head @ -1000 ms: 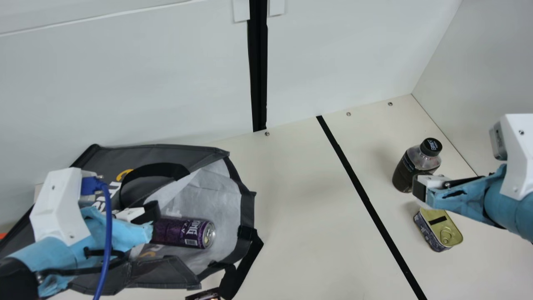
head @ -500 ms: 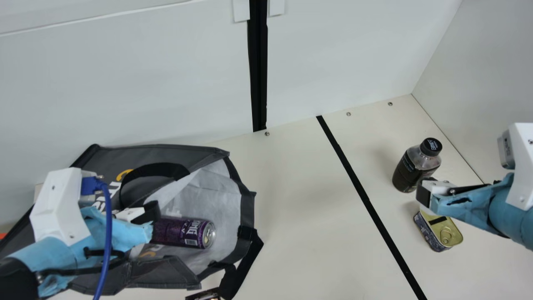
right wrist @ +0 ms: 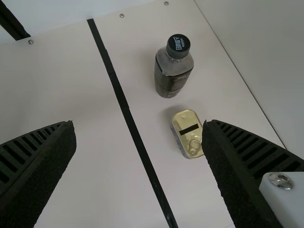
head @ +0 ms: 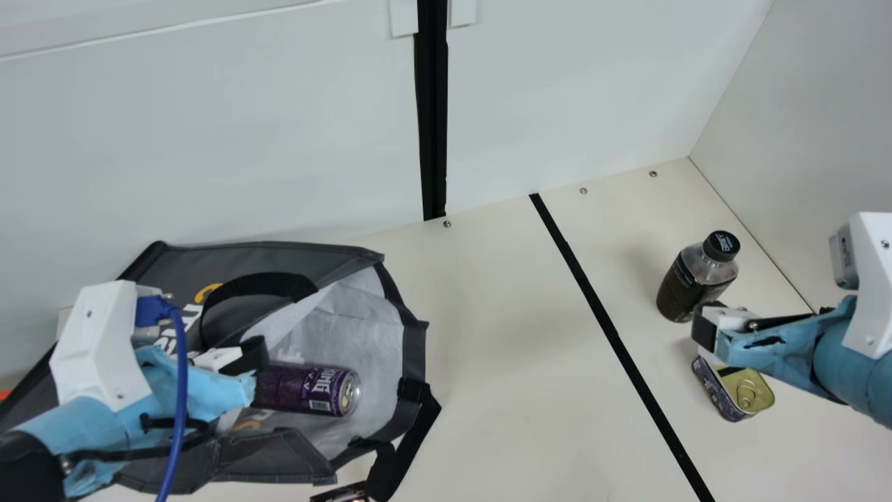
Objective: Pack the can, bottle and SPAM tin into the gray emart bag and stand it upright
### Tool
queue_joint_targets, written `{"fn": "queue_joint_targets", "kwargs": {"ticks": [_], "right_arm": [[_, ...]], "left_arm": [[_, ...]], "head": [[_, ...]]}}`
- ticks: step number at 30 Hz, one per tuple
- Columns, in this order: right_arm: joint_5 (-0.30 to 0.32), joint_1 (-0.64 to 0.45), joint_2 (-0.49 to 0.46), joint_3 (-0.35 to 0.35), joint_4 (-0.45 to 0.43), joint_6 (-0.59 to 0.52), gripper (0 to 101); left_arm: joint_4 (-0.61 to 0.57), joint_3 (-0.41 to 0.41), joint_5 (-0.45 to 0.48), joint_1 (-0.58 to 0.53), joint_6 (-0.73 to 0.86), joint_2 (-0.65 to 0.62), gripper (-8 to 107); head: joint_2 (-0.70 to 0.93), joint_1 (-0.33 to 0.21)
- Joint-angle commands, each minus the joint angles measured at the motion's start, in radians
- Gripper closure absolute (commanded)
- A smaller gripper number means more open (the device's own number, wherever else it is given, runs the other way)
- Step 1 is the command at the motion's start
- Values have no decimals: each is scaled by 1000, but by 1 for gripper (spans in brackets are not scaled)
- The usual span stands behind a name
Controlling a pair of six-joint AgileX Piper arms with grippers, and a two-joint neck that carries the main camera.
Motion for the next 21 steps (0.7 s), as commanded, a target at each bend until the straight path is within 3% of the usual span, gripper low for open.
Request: {"fn": "queue_joint_targets", "kwargs": {"ticks": [1,21], "right_arm": [[0,1,0,0,0,1,6],[0,8,51,-44,-11,-3,6]], "left_arm": [[0,0,0,0,0,0,107],[0,0,0,0,0,0,107]], "head": [[-1,-23],[-1,-23]]}}
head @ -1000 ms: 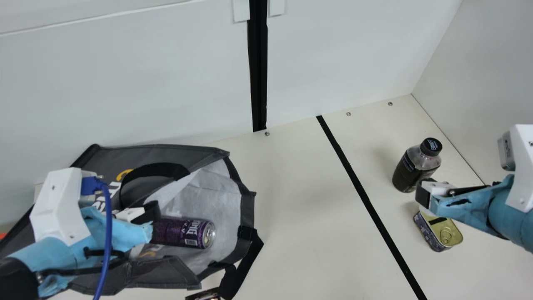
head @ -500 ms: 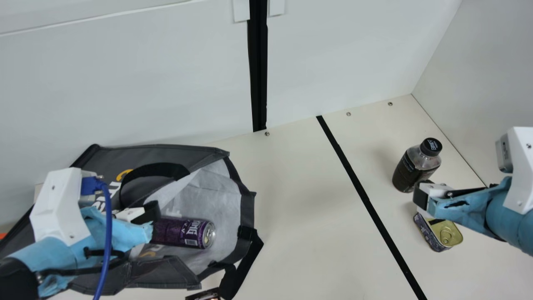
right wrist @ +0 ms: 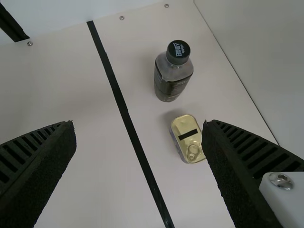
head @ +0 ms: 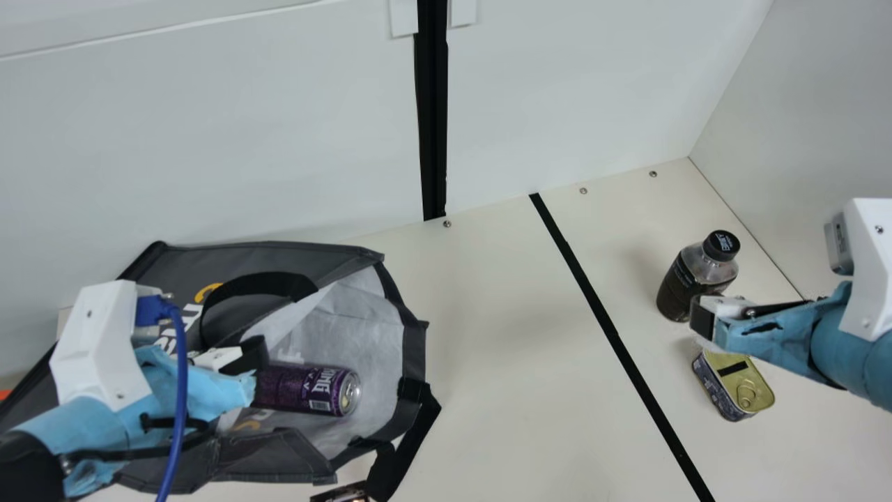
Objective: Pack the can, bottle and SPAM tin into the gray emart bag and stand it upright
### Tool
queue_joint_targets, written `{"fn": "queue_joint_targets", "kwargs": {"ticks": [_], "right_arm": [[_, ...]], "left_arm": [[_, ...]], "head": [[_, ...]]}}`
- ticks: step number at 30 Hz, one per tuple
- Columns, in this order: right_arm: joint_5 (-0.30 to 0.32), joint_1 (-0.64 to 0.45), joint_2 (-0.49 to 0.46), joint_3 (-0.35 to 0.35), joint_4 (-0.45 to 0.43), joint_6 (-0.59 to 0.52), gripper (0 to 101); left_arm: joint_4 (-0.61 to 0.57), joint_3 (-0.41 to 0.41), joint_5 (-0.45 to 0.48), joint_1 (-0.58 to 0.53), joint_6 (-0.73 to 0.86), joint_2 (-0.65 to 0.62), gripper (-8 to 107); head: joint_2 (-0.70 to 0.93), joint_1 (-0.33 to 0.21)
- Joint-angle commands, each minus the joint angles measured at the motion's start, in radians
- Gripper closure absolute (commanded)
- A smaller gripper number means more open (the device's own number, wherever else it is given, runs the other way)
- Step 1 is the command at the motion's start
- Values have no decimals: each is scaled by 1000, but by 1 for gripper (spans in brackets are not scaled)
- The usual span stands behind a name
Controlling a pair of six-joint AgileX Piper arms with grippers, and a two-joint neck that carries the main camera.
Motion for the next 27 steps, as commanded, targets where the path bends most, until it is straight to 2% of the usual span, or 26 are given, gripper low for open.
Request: {"fn": "queue_joint_targets", "kwargs": {"ticks": [1,27], "right_arm": [[1,-6,9,-10,1,-6,6],[1,-181,230,-184,49,-100,6]], "left_arm": [[0,0,0,0,0,0,107],[0,0,0,0,0,0,107]], "head": [[-2,-23],[-2,-23]]}}
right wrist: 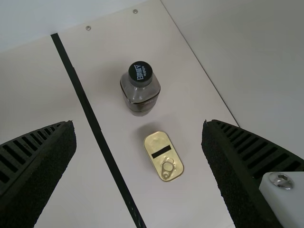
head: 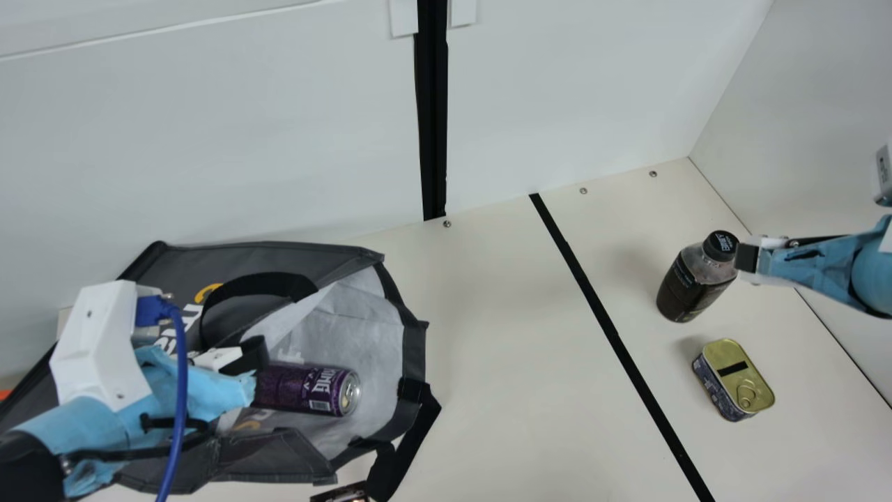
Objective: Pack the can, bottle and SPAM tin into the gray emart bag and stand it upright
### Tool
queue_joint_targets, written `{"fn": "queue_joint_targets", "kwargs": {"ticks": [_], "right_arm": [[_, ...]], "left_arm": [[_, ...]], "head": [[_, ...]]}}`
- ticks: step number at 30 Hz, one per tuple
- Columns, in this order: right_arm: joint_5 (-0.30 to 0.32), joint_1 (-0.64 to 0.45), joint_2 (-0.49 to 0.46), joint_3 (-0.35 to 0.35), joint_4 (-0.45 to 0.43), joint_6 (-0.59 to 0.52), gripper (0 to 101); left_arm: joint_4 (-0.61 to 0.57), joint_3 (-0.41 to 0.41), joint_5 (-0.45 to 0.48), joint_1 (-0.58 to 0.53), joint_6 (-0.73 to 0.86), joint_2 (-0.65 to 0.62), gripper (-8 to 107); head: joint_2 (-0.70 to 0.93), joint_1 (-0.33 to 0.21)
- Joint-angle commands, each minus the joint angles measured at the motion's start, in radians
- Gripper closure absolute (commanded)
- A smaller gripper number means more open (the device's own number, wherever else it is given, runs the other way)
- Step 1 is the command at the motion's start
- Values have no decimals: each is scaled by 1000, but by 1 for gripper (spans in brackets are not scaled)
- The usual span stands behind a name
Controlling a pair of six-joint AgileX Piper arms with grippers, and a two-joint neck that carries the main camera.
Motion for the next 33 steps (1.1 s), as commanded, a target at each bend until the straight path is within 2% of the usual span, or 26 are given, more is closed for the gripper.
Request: {"fn": "queue_joint_targets", "kwargs": {"ticks": [1,33], "right_arm": [[2,-3,18,-10,3,0,6],[-4,24,290,-159,-10,25,6]], "left_arm": [[0,0,0,0,0,0,107],[0,0,0,0,0,0,107]], "head": [[-2,-23],[-2,-23]]}}
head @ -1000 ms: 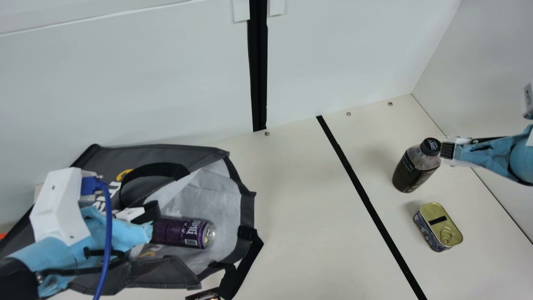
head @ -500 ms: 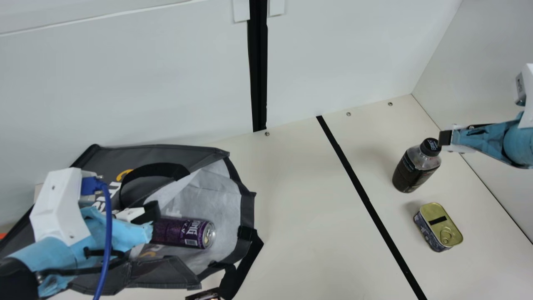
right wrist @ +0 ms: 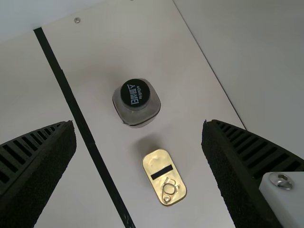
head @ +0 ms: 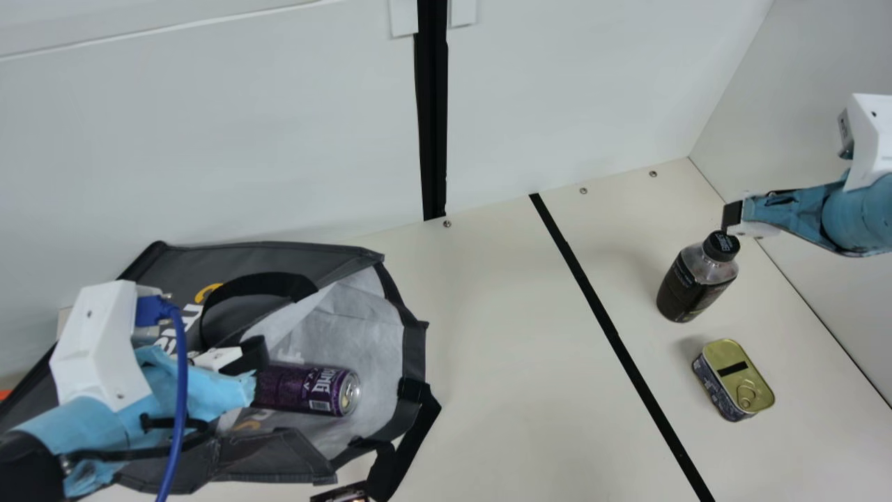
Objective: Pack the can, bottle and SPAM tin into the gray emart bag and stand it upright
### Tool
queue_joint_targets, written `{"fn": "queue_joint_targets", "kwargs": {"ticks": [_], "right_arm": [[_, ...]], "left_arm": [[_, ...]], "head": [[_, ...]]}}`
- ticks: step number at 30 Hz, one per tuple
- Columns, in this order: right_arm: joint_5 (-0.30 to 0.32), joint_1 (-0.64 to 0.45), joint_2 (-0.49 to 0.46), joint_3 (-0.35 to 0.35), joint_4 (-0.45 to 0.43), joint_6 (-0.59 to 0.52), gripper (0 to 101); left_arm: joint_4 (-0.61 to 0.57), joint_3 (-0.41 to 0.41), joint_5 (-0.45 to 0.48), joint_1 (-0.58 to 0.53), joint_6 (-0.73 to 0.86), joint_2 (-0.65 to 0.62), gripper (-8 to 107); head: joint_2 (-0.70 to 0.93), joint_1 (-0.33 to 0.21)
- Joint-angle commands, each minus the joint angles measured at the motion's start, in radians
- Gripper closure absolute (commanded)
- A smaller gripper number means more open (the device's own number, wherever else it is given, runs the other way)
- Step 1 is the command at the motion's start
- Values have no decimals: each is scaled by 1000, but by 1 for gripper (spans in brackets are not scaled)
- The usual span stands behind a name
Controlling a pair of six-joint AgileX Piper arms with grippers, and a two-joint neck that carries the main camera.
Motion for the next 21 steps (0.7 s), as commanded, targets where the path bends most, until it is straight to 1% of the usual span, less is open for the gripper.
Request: {"fn": "queue_joint_targets", "kwargs": {"ticks": [1,21], "right_arm": [[-2,2,19,-6,0,4,6],[-5,34,225,-98,4,31,6]], "left_arm": [[0,0,0,0,0,0,107],[0,0,0,0,0,0,107]], "head": [[-2,-23],[-2,-23]]}}
